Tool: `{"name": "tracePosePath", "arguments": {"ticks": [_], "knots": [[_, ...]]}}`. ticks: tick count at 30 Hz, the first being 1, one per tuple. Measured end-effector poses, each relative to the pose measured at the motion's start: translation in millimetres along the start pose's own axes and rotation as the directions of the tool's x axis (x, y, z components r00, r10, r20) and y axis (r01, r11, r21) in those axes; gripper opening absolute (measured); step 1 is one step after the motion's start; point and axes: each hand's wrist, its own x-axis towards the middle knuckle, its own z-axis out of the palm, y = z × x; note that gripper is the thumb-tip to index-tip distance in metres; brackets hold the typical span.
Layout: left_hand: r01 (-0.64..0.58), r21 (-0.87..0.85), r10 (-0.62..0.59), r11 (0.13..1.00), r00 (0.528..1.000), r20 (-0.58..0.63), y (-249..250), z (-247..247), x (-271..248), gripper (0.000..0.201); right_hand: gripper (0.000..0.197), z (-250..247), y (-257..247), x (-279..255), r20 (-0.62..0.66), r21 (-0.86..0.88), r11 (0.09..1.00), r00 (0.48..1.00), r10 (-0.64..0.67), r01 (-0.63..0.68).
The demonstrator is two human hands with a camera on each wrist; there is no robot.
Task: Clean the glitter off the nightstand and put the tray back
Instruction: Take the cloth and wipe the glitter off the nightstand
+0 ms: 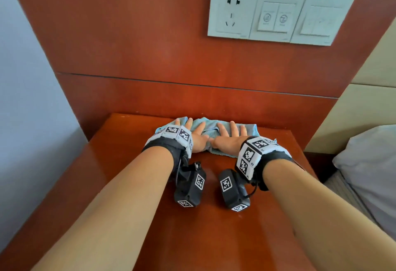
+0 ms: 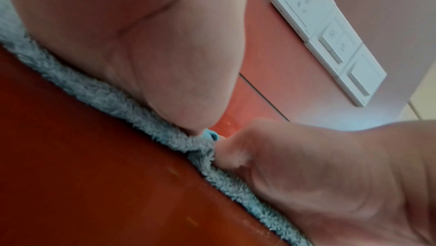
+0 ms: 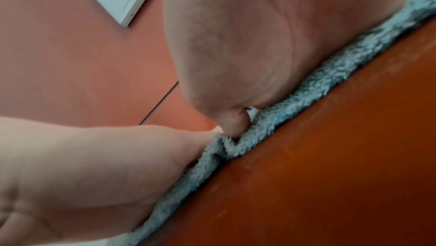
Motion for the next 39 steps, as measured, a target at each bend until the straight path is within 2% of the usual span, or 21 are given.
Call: {"name": "tracePosePath", "arguments": {"ticks": [8,14,20,23,27,33,39], "knots": [[0.085,-0.054,-0.086,0.995,0.996,-0.017,-115.8,-25.6,1.0,0.056,0.072,37.3,-111.7,1.5,-0.007,-0.139,0.987,0.997,-0.082,0.081],[0.144,-0.086,-0.143,0.986,0.990,0.018,-156.2,-40.3,0.0,0.053,0.077,50.6,-158.8,-1.7,0.020,-0.184,0.980,0.997,-0.070,0.072],[0.113,-0.033,-0.111,0.993,0.992,0.051,-162.7,-50.8,-3.0,0.056,0.076,52.0,-165.9,-5.6,0.012,-0.161,0.986,0.999,-0.050,0.051],[0.076,-0.047,-0.075,0.996,0.997,0.022,-167.1,-48.0,-1.3,0.056,0.074,53.0,-170.0,-7.2,0.008,-0.169,0.985,0.999,-0.040,0.040],[0.103,-0.078,-0.102,0.992,0.995,0.018,-168.1,-44.7,-2.2,0.054,0.074,55.6,-169.8,-8.1,-0.001,-0.156,0.987,0.999,-0.035,0.035],[0.113,-0.019,-0.112,0.993,0.993,0.038,-172.5,-40.7,-15.4,0.058,0.071,56.8,-153.5,-22.0,0.026,-0.223,0.968,0.993,-0.113,0.116],[0.138,0.001,-0.138,0.990,0.990,0.032,-172.8,-26.2,-57.7,0.062,0.070,63.9,-138.7,-52.2,0.040,-0.242,0.953,0.983,-0.178,0.182]]}}
